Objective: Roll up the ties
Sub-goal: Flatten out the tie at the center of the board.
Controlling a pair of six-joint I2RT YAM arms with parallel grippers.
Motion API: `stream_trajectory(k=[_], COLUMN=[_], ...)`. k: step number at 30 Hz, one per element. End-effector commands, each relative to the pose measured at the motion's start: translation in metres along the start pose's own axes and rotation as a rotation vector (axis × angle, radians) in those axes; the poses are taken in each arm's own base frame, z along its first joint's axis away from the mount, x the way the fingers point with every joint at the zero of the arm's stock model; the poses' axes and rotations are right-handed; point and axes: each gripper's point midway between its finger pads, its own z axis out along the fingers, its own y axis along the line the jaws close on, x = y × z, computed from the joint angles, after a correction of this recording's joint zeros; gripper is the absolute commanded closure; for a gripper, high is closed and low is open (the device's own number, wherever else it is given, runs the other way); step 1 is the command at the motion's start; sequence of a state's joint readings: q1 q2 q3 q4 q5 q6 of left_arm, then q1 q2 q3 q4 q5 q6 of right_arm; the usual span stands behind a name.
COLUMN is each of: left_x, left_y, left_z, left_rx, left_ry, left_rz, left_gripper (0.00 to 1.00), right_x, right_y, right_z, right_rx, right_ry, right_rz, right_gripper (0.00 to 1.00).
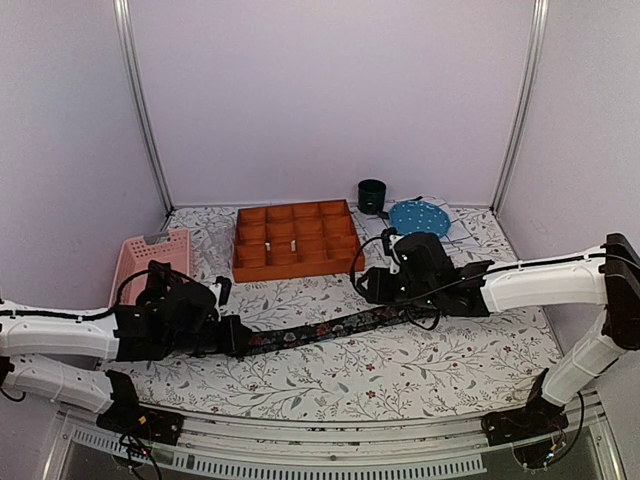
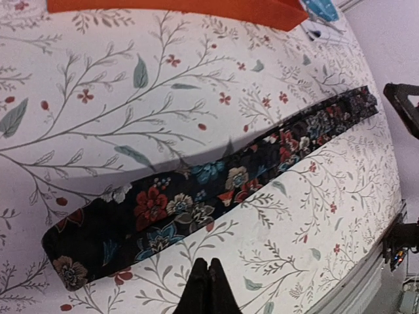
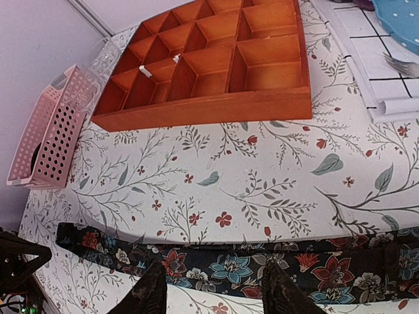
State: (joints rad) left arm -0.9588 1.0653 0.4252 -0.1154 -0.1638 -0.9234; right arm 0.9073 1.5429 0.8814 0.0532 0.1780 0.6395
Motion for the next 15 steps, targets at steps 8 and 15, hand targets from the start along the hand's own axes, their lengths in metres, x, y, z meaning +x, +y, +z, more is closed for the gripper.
stream_trajectory(k=[8,15], left_x=[-0.032,-0.025], left_y=[0.017,0.032], left_z=[0.016,0.018], left_rx=[-0.085,-0.106], left_ry=[-0.040,-0.041], left_rz=[-0.044,-0.054], left_gripper=[1.00,1.00], right_x=[-0.029,-0.023], right_y=[-0.026,-0.072], right_z=[-0.032,-0.051], right_rx=[0.066,0.155], right_ry=[-0.118,-0.128], right_rz=[0.091,0.167], right_gripper=[0.51,0.48])
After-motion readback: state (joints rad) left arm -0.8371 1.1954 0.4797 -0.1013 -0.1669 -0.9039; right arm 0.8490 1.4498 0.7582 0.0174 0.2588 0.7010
